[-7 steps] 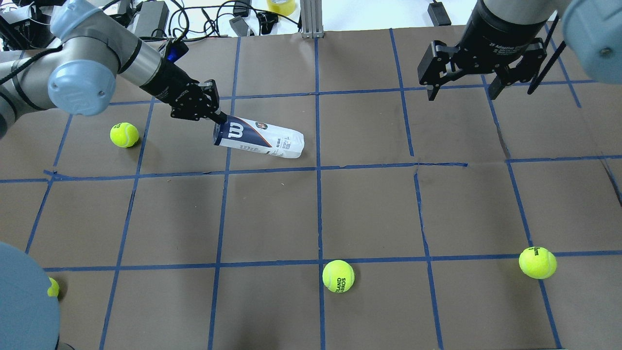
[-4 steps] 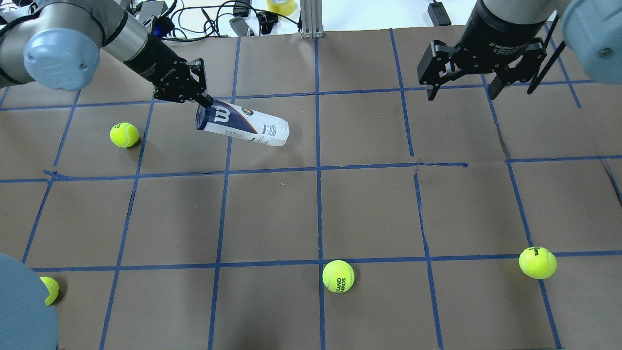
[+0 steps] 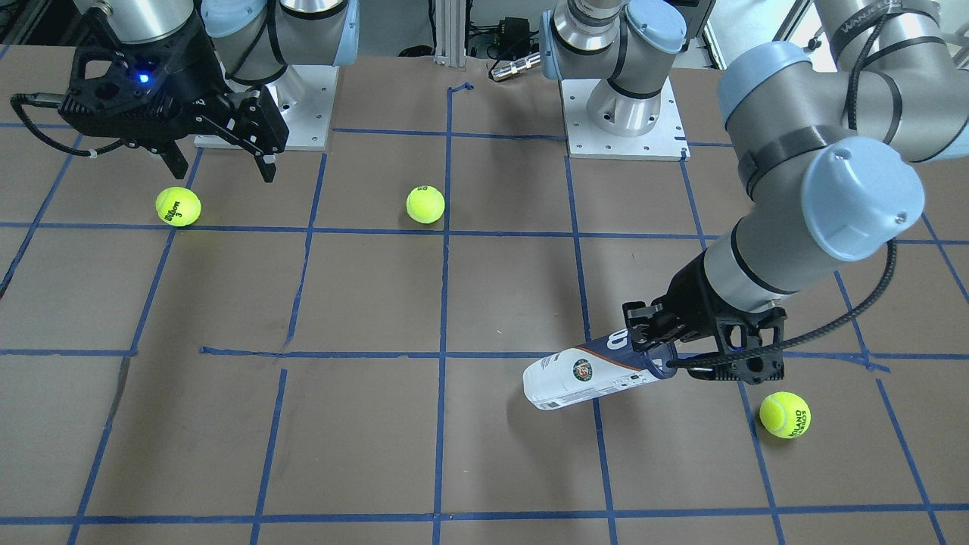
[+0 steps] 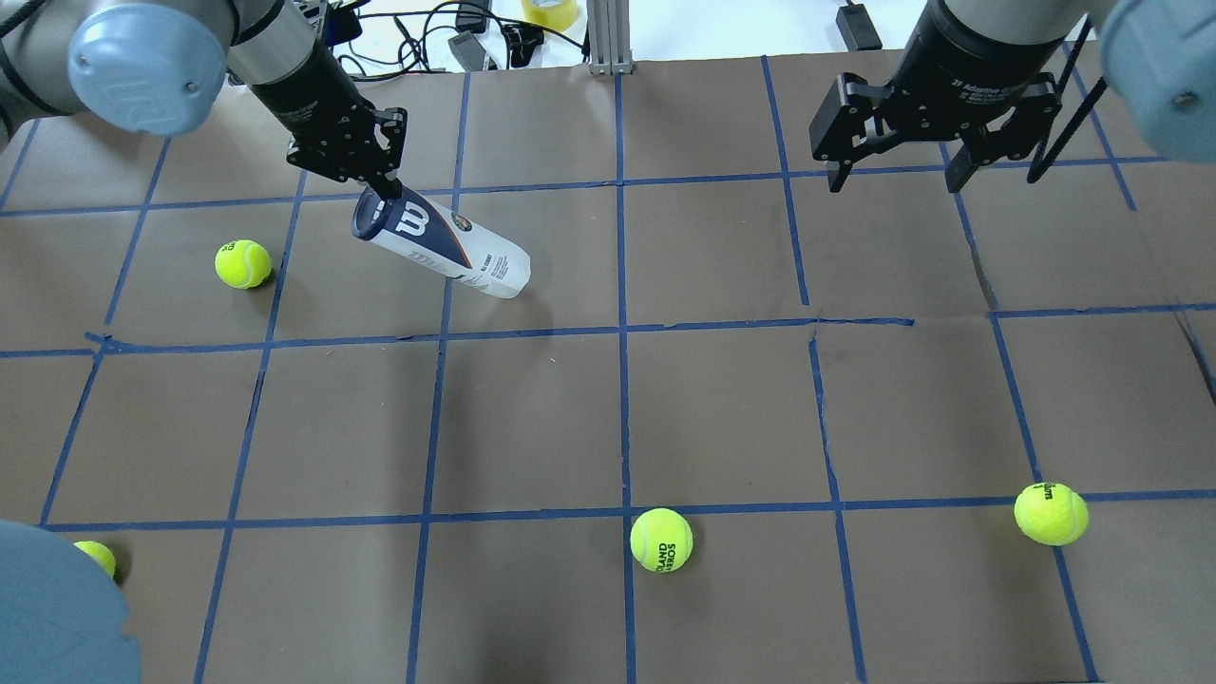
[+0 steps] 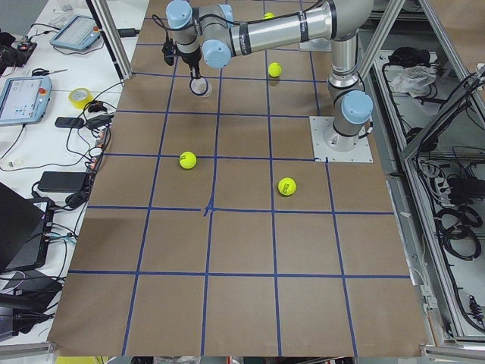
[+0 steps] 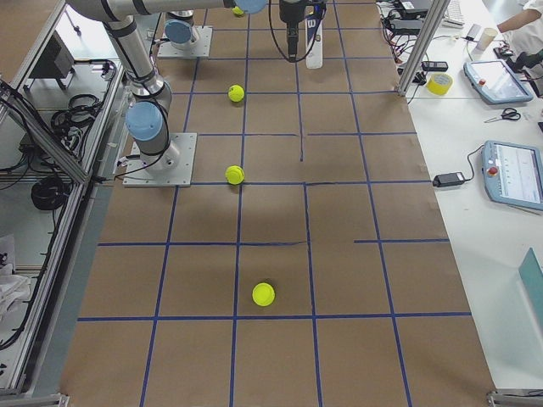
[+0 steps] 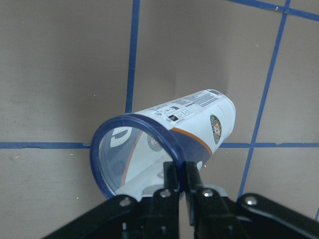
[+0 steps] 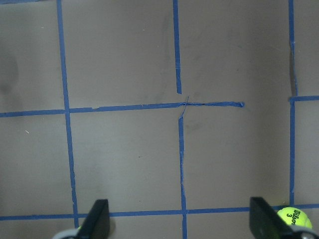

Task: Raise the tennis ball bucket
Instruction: 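Lift the can's rim with the left gripper, tilting it upright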

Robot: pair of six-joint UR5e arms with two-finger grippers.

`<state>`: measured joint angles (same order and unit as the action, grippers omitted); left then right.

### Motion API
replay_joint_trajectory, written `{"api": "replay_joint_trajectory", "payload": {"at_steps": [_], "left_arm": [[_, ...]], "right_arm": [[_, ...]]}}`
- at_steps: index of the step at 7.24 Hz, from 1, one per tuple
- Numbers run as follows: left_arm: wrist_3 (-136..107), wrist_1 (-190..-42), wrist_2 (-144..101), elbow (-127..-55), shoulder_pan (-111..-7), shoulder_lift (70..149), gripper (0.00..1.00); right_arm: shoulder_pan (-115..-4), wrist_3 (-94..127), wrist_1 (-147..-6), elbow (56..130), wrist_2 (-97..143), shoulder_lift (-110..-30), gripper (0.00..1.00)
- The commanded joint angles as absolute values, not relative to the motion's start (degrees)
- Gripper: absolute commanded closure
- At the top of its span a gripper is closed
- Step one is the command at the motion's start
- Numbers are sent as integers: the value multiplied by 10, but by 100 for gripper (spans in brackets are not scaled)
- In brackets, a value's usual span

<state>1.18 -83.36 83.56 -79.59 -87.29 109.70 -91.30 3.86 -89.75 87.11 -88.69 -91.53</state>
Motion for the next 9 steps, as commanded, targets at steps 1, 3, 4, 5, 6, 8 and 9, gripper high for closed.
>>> {"api": "replay_joint_trajectory", "payload": {"at_steps": [1,3,4,5,6,8,9], "left_arm": [[31,-859,940,-746,-923,1107,100],[59,-846,1018,-737,-967,1123,100],[68,-838,1053,-727,-987,1136,100],[69,-825,1056,-720,-996,1149,100],[63,-796,1056,-720,-1001,1159,100],[61,-776,1085,-721,-1022,1180,100],[60,-775,1086,-721,-1026,1182,100]], "right_arm": [[-912,39,-898,870,-886,-915,0],[-912,39,-898,870,-885,-916,0],[-912,39,-897,871,-886,-915,0],[-912,39,-896,871,-886,-916,0],[-912,39,-896,871,-886,-916,0],[-912,39,-895,871,-886,-915,0],[-912,39,-895,871,-886,-915,0]]}}
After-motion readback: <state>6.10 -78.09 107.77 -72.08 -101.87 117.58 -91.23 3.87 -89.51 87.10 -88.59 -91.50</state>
